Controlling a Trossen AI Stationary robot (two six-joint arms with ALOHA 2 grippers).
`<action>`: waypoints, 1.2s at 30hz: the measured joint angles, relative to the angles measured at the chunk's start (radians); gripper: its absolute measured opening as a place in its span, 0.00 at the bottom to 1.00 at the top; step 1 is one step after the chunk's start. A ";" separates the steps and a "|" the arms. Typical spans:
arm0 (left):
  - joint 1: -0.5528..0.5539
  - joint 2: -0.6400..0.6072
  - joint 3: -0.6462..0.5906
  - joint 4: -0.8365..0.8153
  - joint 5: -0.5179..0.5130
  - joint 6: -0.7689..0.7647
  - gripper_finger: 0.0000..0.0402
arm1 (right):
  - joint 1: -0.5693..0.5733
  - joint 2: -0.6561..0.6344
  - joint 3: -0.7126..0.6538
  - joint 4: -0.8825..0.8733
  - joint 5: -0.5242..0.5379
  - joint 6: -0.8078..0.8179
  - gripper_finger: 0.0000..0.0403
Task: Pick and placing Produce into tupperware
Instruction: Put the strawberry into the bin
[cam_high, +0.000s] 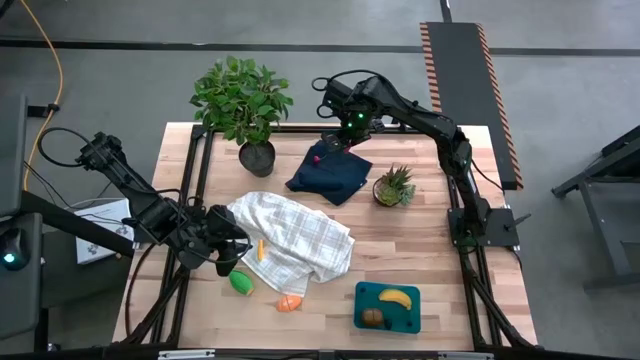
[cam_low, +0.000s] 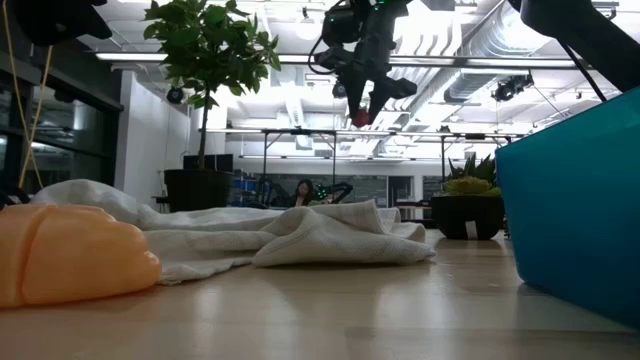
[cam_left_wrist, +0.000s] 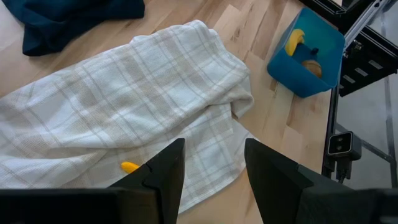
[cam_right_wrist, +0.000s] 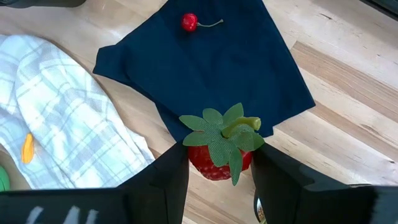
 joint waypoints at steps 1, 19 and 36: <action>0.000 0.000 0.000 0.000 0.000 0.000 0.39 | 0.000 0.000 0.000 0.000 0.000 0.000 0.36; 0.000 0.000 0.000 0.000 0.000 0.000 0.39 | 0.129 0.000 0.000 -0.023 -0.005 -0.033 0.36; 0.000 0.000 0.000 0.000 0.015 0.000 0.39 | 0.282 0.000 0.000 -0.014 -0.002 0.027 0.36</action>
